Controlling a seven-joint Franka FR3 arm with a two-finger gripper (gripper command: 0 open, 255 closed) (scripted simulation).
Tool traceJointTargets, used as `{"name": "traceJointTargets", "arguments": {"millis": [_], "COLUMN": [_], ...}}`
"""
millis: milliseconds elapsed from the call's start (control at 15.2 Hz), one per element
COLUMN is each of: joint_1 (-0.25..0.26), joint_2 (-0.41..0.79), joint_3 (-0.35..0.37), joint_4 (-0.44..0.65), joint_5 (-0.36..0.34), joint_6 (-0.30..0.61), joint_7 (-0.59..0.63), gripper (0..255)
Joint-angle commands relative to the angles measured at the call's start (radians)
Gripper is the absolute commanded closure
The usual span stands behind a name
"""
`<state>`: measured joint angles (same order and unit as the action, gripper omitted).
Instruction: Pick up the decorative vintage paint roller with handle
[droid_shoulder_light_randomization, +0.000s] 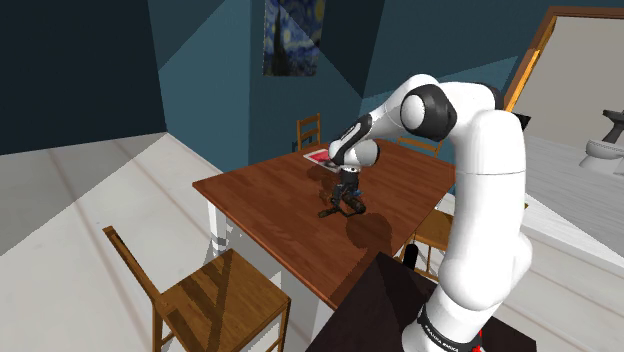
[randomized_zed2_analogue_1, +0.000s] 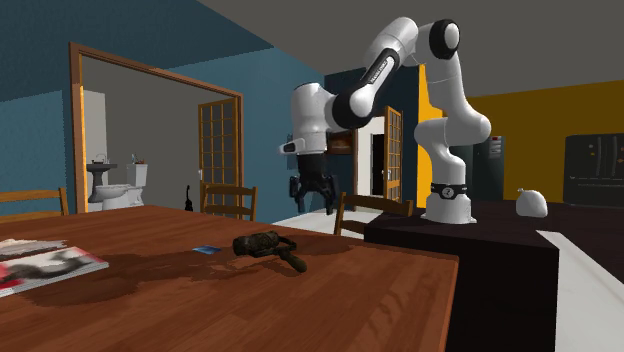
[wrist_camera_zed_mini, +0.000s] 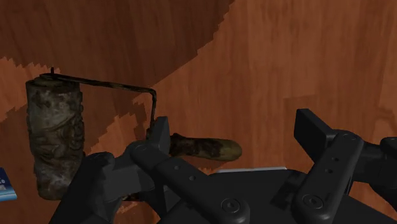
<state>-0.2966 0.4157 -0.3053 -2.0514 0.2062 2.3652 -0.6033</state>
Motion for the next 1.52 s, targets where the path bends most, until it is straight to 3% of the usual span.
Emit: {"name": "traceJointTargets", "arguments": {"millis": [0,396,990,1056,1452], "joint_1": [-0.028,-0.113,-0.129,-0.129,-0.129], "joint_2": [0.074,0.287,0.368,0.366,0.366], "joint_3": [0.005,0.023,0.045,0.045,0.045], "joint_4": [0.071,0.291,0.314,0.311,0.309], "joint_5": [0.022,0.067,0.088,0.089,0.089], "joint_6": [0.001,-0.006,0.051,0.053,0.054], "joint_7": [-0.019,-0.054,-0.067,-0.068,-0.069], "gripper": [0,0,0,255,255]}}
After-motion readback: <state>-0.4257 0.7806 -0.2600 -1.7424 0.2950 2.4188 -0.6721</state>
